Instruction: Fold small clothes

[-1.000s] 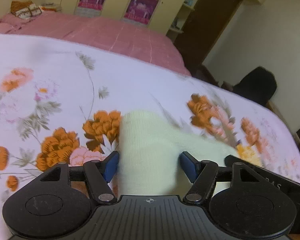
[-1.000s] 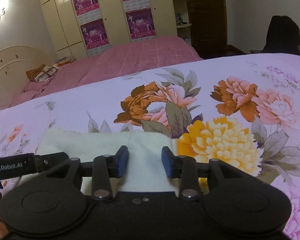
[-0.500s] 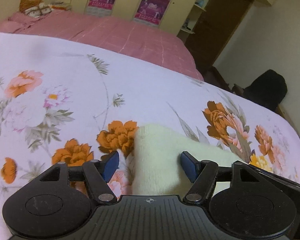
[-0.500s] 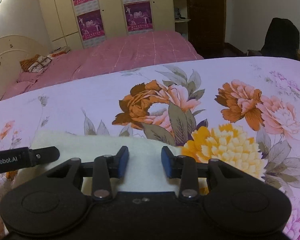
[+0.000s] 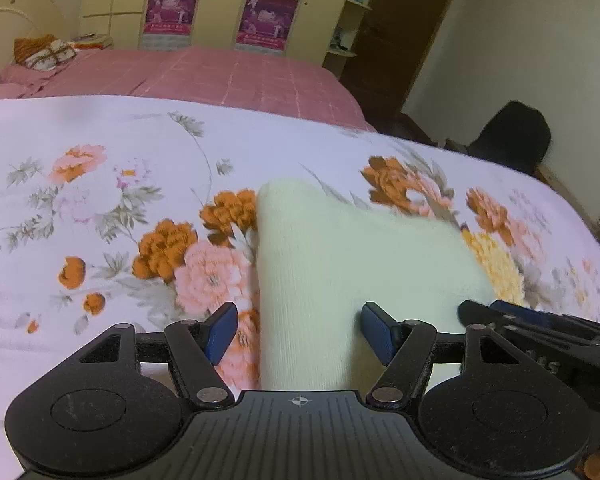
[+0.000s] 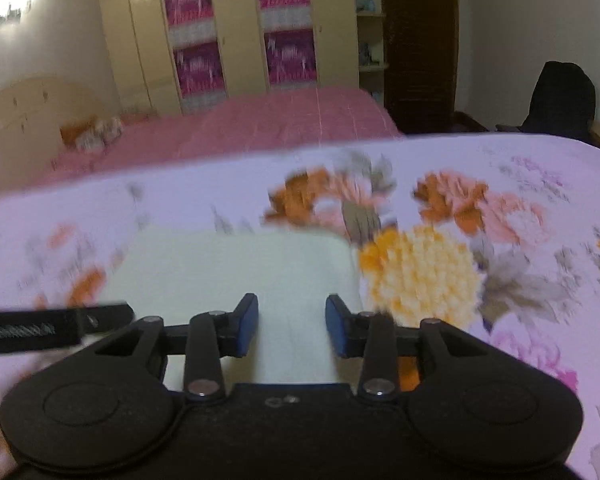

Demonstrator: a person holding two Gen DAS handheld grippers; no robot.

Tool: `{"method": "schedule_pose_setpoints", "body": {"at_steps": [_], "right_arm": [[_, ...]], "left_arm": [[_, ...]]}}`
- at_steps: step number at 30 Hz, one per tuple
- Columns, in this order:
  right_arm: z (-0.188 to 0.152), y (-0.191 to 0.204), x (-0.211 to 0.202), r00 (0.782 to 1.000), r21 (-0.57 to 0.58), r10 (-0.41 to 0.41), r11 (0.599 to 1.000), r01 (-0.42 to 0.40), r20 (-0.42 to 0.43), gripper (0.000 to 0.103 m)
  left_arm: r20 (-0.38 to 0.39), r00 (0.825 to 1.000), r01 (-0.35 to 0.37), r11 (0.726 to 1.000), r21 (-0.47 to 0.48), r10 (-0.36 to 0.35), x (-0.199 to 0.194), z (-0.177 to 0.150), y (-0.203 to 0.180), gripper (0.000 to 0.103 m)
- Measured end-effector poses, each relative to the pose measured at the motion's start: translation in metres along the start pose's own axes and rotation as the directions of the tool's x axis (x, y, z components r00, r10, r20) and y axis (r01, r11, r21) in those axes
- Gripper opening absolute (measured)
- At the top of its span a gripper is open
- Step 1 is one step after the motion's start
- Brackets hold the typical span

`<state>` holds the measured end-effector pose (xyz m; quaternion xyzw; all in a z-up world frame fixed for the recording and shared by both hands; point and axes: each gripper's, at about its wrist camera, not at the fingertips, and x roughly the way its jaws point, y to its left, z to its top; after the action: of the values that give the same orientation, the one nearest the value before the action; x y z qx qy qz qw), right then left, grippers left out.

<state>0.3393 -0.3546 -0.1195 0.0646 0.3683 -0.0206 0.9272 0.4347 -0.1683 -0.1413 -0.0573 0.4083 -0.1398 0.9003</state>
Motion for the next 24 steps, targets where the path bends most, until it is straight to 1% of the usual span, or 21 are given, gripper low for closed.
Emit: {"method": "schedule_pose_setpoints", "body": {"at_steps": [1, 4, 7, 11, 13, 15, 18, 21, 24], "right_arm": [[-0.004, 0.000, 0.006, 1.000, -0.004, -0.011, 1.000, 0.010, -0.023, 0.038], [-0.003, -0.003, 0.002, 1.000, 0.019, -0.014, 1.000, 0.015, -0.023, 0.039], [-0.004, -0.003, -0.017, 1.000, 0.039, 0.002, 0.999, -0.002, -0.001, 0.039], [-0.020, 0.004, -0.037, 1.000, 0.021, 0.021, 1.000, -0.021, -0.003, 0.039], [-0.029, 0.007, -0.044, 1.000, 0.009, 0.020, 1.000, -0.020, 0.000, 0.040], [-0.038, 0.009, -0.039, 1.000, -0.019, -0.004, 1.000, 0.003, -0.028, 0.042], [-0.048, 0.006, -0.029, 0.997, -0.002, -0.020, 1.000, 0.020, -0.080, 0.043], [-0.048, 0.003, -0.044, 0.998, 0.037, -0.003, 0.999, 0.005, -0.059, 0.042], [-0.053, 0.006, -0.063, 0.999, 0.009, 0.014, 1.000, -0.014, -0.044, 0.042]], "left_arm": [[-0.002, 1.000, -0.001, 1.000, -0.004, 0.001, 0.000, -0.001, 0.000, 0.070], [-0.008, 1.000, -0.009, 1.000, 0.003, 0.009, -0.007, 0.000, -0.002, 0.070], [-0.004, 1.000, 0.000, 0.999, 0.033, 0.000, -0.019, -0.003, -0.007, 0.070], [-0.024, 1.000, 0.017, 0.998, 0.063, -0.015, -0.030, -0.020, -0.012, 0.070], [-0.049, 0.999, 0.021, 0.997, 0.072, -0.018, -0.029, -0.029, -0.013, 0.070], [-0.081, 0.997, 0.019, 0.998, 0.067, -0.014, -0.024, -0.038, -0.011, 0.070], [-0.082, 0.997, 0.016, 0.998, 0.060, -0.011, -0.026, -0.046, -0.010, 0.070], [-0.088, 0.996, 0.032, 0.998, 0.061, -0.026, -0.039, -0.050, -0.010, 0.071], [-0.096, 0.995, 0.043, 0.997, 0.067, -0.036, -0.050, -0.060, -0.009, 0.071]]}}
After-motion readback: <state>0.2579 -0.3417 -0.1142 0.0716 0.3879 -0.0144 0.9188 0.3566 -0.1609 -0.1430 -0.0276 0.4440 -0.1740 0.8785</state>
